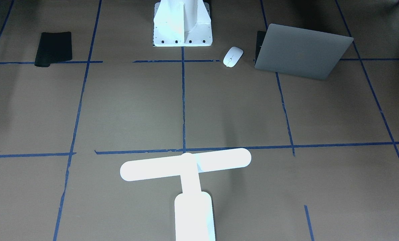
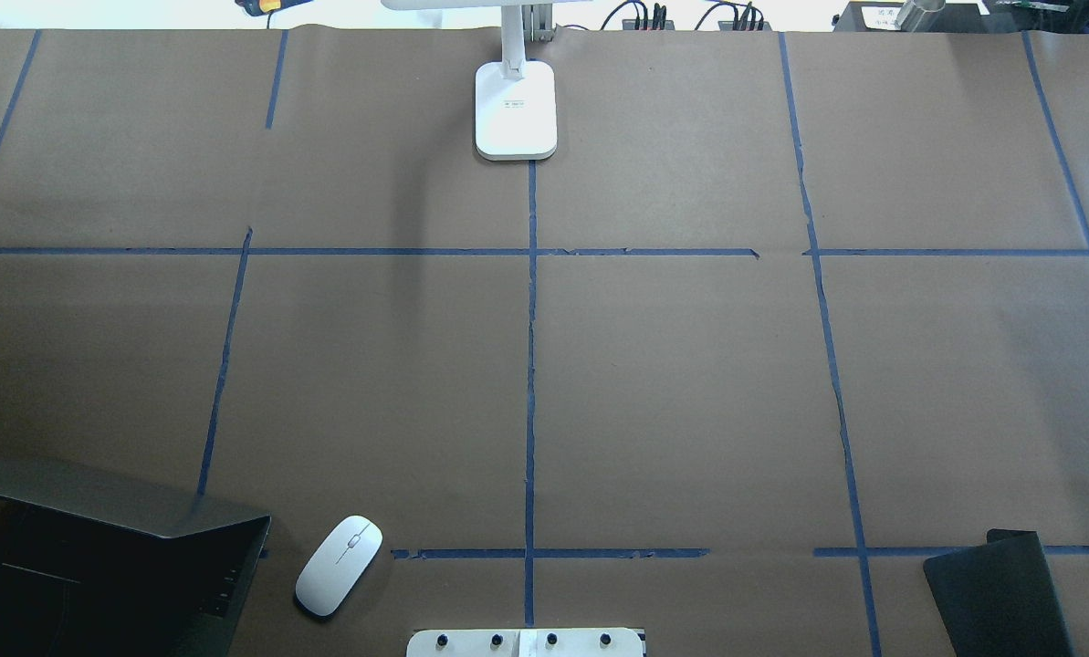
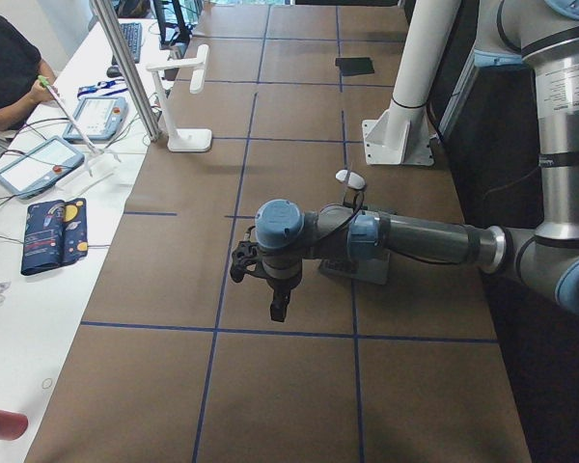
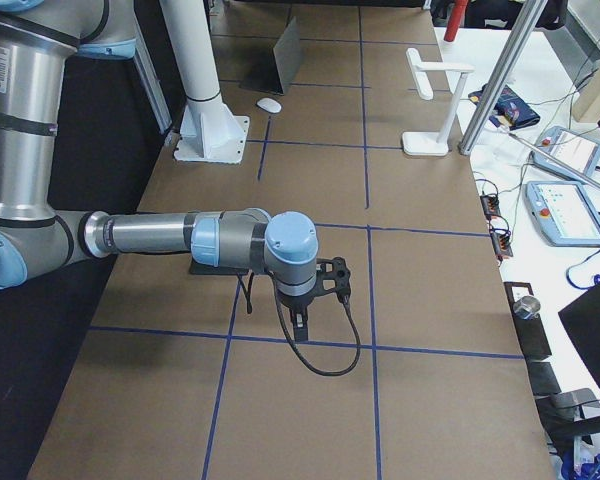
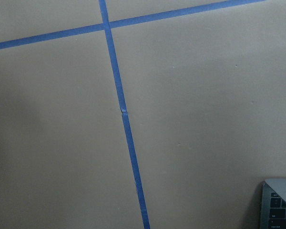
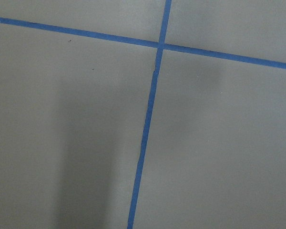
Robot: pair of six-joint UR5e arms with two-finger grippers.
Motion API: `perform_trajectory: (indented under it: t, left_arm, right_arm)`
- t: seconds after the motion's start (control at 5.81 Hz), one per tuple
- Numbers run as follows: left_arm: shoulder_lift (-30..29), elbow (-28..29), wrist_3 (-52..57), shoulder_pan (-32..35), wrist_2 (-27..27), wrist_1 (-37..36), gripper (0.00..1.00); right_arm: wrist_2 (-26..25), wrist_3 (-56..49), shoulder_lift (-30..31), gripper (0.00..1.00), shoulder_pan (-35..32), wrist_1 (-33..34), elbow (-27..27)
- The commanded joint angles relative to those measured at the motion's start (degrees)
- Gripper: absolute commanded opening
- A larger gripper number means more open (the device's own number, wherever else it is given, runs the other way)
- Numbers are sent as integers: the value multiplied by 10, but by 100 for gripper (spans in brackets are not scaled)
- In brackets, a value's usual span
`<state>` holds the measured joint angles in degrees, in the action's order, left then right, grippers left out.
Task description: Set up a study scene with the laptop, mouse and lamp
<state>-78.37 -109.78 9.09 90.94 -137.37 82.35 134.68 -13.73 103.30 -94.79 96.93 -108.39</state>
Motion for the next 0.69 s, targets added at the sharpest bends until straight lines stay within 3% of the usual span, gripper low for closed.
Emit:
perform_trajectory:
  t: [0.0, 0.52]
  left_arm:
    - [17, -25, 1, 2, 8, -6, 100]
    - [20, -28, 0, 1, 11, -5, 100]
  right_arm:
    - [4, -1, 19, 100, 1, -2, 4]
    - [3, -2, 20, 100, 0, -4, 4]
